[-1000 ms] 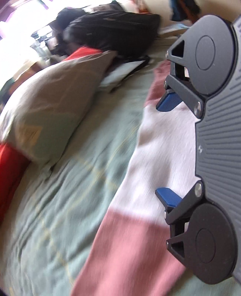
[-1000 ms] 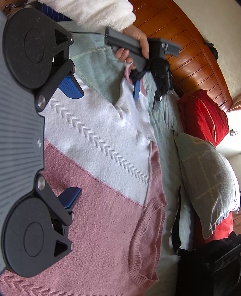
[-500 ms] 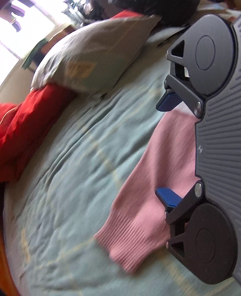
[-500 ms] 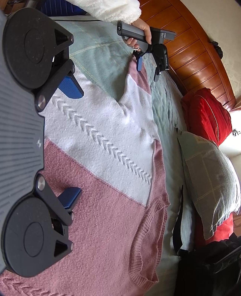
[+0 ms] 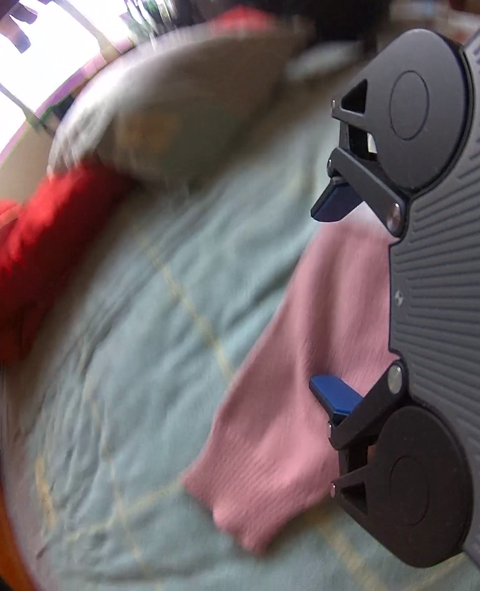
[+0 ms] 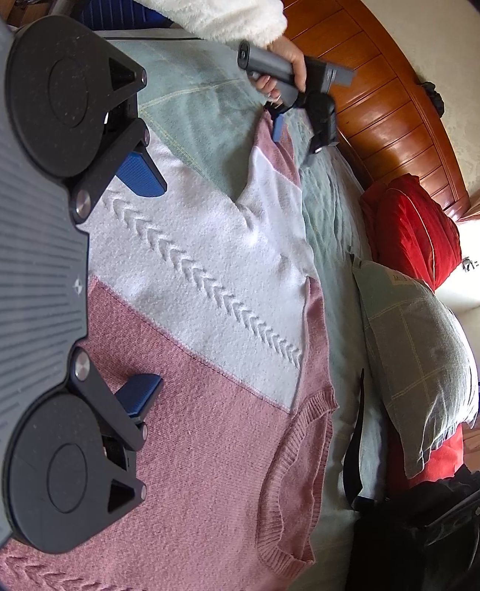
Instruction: Fold clothes
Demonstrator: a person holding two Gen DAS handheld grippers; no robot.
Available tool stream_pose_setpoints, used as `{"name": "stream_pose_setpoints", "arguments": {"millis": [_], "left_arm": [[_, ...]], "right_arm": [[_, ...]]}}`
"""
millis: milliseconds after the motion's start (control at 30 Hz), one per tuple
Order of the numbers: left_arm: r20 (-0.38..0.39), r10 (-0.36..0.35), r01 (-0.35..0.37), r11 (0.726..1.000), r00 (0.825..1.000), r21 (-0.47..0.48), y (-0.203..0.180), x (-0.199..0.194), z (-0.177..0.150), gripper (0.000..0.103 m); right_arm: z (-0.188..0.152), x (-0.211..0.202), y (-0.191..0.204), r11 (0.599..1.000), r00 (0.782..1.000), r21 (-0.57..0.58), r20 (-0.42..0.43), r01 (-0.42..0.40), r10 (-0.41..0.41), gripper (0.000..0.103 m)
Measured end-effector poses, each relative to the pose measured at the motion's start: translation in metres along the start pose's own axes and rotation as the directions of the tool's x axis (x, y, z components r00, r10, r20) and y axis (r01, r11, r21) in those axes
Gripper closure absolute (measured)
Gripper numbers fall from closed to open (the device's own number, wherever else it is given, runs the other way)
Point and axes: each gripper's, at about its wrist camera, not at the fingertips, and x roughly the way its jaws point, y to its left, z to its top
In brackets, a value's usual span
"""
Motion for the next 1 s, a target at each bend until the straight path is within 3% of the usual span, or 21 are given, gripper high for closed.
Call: {"name": "stream_pose_setpoints", "arguments": {"millis": [133, 267, 367, 500, 567, 633, 700, 733, 833, 900, 1000], "left_arm": [[0.153, 0.063, -0.06, 0.998, 0.986, -0.021, 0.003, 0.008, 0.003, 0.013], [0.235, 0.108, -0.104, 0.994, 0.966, -0.029, 0.0, 0.004, 0.006, 0.013], [0.221, 0.077, -0.081, 0.997, 0.972, 0.006, -0.004, -0.005, 0.005, 0.013], [0.076, -0.085, 0.084, 0.996, 0.993, 0.019, 0.003, -0.015, -0.002, 0.011], [0.022, -0.102, 0.101, 0.995, 0.995, 0.014, 0.013, -0.016, -0.007, 0.011], [0.036, -0.075, 0.075, 0.997, 0.997, 0.016, 0.024, -0.021, -0.009, 0.011], [0.089, 0.036, -0.033, 0.999, 0.995, -0.029, 0.037, -0.029, -0.004, 0.012], [0.105, 0.052, -0.047, 0.998, 0.993, -0.05, 0.04, -0.031, 0.0, 0.012], [0.148, 0.072, -0.057, 0.993, 0.986, -0.106, 0.047, -0.037, 0.009, 0.012], [0.175, 0.093, -0.085, 0.995, 0.98, -0.055, 0.037, -0.038, 0.011, 0.012], [0.164, 0.022, -0.018, 0.999, 0.986, -0.026, 0.029, -0.028, 0.01, 0.011]], "right_arm": [[-0.001, 0.002, 0.001, 1.0, 1.0, -0.009, -0.001, 0.008, -0.008, 0.0], [-0.001, 0.003, 0.001, 1.0, 1.0, -0.014, 0.0, 0.011, -0.011, 0.0], [-0.001, 0.003, 0.0, 1.0, 1.0, -0.011, 0.001, 0.008, -0.008, 0.0], [-0.001, 0.003, 0.001, 1.0, 1.0, -0.011, 0.001, 0.009, -0.009, 0.0], [-0.001, 0.003, 0.001, 1.0, 1.0, -0.012, 0.0, 0.01, -0.01, 0.0], [-0.001, 0.003, 0.001, 1.0, 1.0, -0.011, 0.0, 0.01, -0.01, 0.0], [-0.001, 0.003, 0.001, 1.0, 1.0, -0.01, 0.001, 0.01, -0.01, 0.0], [-0.001, 0.003, 0.001, 1.0, 1.0, -0.01, 0.001, 0.01, -0.01, 0.0], [-0.001, 0.003, 0.001, 1.0, 1.0, -0.014, 0.001, 0.013, -0.013, 0.0], [-0.001, 0.003, 0.001, 1.0, 1.0, -0.015, 0.0, 0.014, -0.014, 0.0], [-0.001, 0.004, 0.002, 1.0, 1.0, -0.019, 0.001, 0.016, -0.016, 0.0]]}}
